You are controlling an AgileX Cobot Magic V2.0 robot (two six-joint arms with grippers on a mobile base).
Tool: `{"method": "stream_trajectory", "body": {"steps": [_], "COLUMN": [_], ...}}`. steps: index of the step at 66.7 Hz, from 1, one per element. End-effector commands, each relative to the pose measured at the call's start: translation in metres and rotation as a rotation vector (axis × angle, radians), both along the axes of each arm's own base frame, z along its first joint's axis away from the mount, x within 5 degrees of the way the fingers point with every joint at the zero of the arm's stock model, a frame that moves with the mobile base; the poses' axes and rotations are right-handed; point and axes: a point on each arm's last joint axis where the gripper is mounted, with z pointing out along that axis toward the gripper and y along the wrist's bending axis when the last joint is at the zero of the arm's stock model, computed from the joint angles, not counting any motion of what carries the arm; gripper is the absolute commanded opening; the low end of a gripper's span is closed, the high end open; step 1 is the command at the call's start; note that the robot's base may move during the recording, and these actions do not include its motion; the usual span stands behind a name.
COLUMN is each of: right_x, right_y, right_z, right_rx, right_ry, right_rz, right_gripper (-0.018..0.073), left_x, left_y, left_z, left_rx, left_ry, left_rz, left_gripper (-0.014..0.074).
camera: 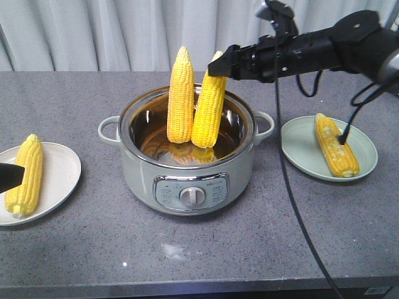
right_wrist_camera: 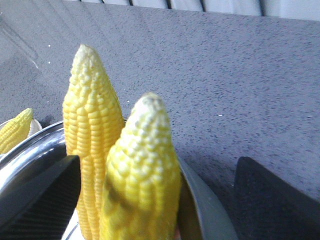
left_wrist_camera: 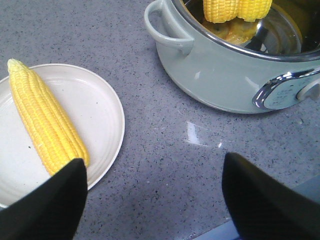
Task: Distribute corn equally
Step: 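Reach the right gripper into the pot and grasp a corn cob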
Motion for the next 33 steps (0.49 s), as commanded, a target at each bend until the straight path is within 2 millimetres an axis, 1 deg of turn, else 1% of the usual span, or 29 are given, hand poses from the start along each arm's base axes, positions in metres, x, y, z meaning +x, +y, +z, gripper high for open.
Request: {"method": "stream_trajectory", "body": {"steps": [1,7,14,16,23,33], "right_x": [-0.003,0.000,-0.001,-0.002,-0.002,-0.002], "right_y": [0.007,0.014,0.020,0.022,0.022,0.022], "right_z": [0.033,0.026,0.025,0.025,0.026,0.027], "right_rx": [0.057,0.059,0.051,0.048,0.049,0.043], "right_ry": [-0.101,-0.090,-0.102,-0.107,-0.114,-0.125], "right_rz": [-0.018,-0.009,0.007,0.015,0.017,0.023], "right_gripper": [0.0591,0.0585,0.0541,0.0518,0.0427,0.0270], "left_x": [0.001,0.001,0.001,0.001,0.001,0.001], "left_y": [-0.002,-0.002,-0.002,-0.002,-0.002,-0.002], "left_z": [0.012,0.012,0.012,0.012,0.012,0.012], "left_rx": [-0.036,-0.036,-0.036,-0.036,-0.036,-0.035], "left_ry": [-0.081,-0.081,-0.081,-0.081,-0.081,-0.081], "left_rz": [0.010,0.010,0.010,0.010,0.010,0.010], "left_gripper": [0.0544,0.0544,0.0544,0.0544,0.0544,0.0544]}}
